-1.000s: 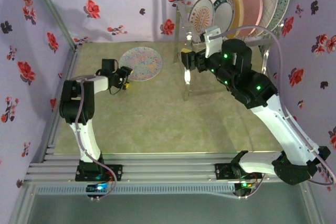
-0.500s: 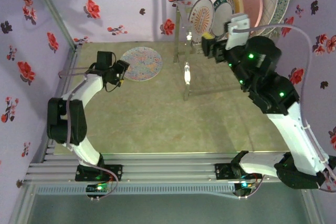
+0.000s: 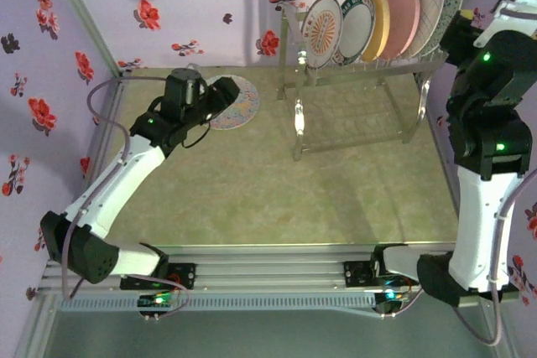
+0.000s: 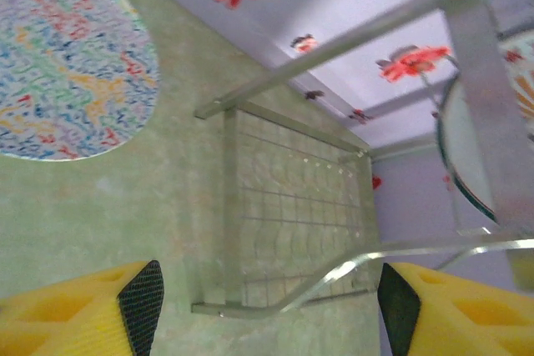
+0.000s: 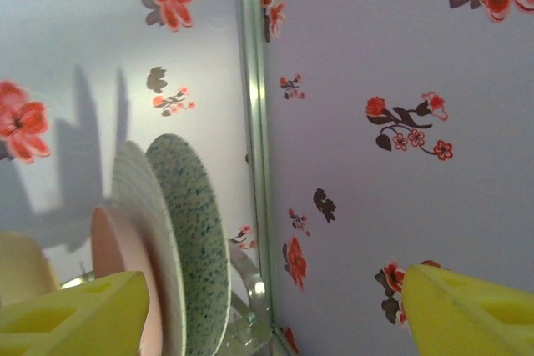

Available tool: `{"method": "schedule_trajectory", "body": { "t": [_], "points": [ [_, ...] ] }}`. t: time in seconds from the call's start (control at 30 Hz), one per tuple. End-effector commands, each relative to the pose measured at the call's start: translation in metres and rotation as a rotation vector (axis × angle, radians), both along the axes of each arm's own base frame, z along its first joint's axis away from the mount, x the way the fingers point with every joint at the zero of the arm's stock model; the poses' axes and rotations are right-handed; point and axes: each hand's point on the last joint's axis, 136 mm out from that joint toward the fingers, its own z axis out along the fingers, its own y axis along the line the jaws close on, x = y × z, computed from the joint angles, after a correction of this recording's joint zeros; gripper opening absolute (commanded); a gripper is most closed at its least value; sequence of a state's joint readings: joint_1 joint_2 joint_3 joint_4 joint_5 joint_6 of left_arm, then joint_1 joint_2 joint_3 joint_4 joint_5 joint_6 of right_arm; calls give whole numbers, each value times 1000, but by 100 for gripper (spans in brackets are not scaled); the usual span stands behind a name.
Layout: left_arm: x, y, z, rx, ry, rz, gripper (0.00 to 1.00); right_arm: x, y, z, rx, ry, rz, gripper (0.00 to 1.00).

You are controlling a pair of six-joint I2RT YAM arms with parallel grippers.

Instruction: Unload the plates from the dish rack

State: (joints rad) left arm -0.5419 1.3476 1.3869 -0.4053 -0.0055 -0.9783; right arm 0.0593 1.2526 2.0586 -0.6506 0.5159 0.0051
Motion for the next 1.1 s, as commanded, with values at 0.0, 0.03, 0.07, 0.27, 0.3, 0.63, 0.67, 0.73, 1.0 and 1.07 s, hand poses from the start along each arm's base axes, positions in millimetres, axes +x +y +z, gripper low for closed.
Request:
{"method": "schedule_trajectory", "body": {
  "t": [0.0,0.03,0.07,0.27,0.3,0.63,0.67,0.73,1.0,1.07],
  "points": [
    [-14,-12,35,58,-121,-94,71,28,5,1,104,-39,136,80],
    [-18,-20,46,51,-157,-136,71,37,6,2,131,-56,195,80],
    [-23,-24,54,49,-187,-165,71,44,3,0,160,-62,220,80],
    [-46,-33,88,16,-286,-254,74,86,-19,-8,314,-89,453,76],
    [-48,-33,89,14,-289,-263,74,92,-20,-9,325,-90,503,76],
    [-61,-36,103,-18,-334,-316,75,122,-28,-38,370,15,697,68],
    [-62,-38,107,-21,-348,-325,75,124,-28,-40,365,22,703,68],
    [-63,-40,116,-27,-377,-340,76,128,-29,-44,362,34,705,66],
    [-59,-48,126,-52,-399,-353,77,144,-39,-60,335,89,671,57],
    [-59,-50,128,-57,-401,-356,77,148,-38,-65,330,102,678,57]
  ]
}}
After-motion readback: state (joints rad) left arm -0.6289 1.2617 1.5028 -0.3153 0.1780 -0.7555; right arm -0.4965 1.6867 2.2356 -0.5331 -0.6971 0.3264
